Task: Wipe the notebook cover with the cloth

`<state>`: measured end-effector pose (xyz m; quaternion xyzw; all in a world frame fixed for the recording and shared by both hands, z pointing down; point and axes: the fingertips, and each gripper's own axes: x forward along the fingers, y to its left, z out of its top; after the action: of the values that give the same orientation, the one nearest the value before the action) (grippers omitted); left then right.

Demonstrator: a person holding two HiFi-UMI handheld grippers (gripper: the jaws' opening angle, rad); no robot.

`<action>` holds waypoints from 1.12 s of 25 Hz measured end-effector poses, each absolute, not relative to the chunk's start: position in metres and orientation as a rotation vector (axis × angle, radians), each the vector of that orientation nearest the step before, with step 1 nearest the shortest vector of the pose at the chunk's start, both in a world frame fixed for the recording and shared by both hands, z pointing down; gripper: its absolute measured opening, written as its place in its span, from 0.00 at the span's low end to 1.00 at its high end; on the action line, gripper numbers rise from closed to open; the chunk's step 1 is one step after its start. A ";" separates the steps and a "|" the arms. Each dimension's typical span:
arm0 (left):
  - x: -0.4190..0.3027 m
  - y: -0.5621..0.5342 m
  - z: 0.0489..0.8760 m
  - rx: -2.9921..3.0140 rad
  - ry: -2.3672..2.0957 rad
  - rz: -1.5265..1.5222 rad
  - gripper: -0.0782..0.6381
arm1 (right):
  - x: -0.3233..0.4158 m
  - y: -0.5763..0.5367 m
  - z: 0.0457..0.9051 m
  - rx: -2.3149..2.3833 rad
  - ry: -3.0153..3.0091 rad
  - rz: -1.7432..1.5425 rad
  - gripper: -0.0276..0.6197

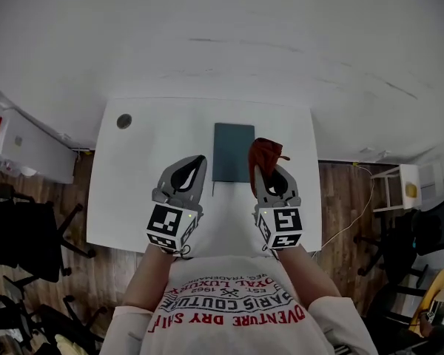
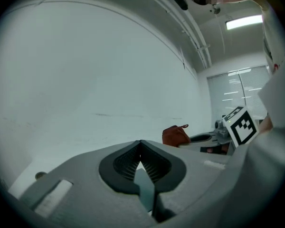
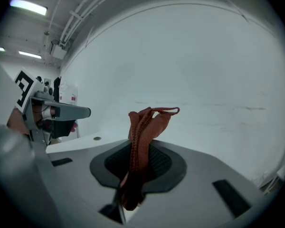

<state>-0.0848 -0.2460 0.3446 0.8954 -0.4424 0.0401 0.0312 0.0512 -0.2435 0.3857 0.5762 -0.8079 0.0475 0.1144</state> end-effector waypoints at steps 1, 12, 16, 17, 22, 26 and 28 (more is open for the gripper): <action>-0.087 -0.244 0.339 2.773 -1.386 0.123 0.12 | 0.048 -0.242 0.380 1.685 -2.394 0.149 0.16; -0.088 -0.230 0.345 2.734 -1.340 0.108 0.12 | 0.040 -0.230 0.367 1.637 -2.445 0.120 0.15; -0.088 -0.231 0.346 2.733 -1.335 0.101 0.12 | 0.035 -0.228 0.367 1.628 -2.468 0.124 0.15; -0.087 -0.230 0.346 2.736 -1.329 0.103 0.12 | 0.034 -0.228 0.368 1.623 -2.469 0.124 0.15; -0.079 -0.227 0.346 2.749 -1.301 0.109 0.12 | 0.034 -0.226 0.366 1.627 -2.466 0.112 0.15; -0.079 -0.226 0.346 2.752 -1.296 0.106 0.12 | 0.033 -0.224 0.363 1.630 -2.463 0.093 0.15; -0.078 -0.225 0.348 2.751 -1.288 0.107 0.12 | 0.034 -0.225 0.363 1.628 -2.457 0.081 0.15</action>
<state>-0.0776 -0.2251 0.3480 0.9039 -0.4231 0.0350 0.0511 0.0338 -0.2247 0.3628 0.5494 -0.8295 0.0274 0.0963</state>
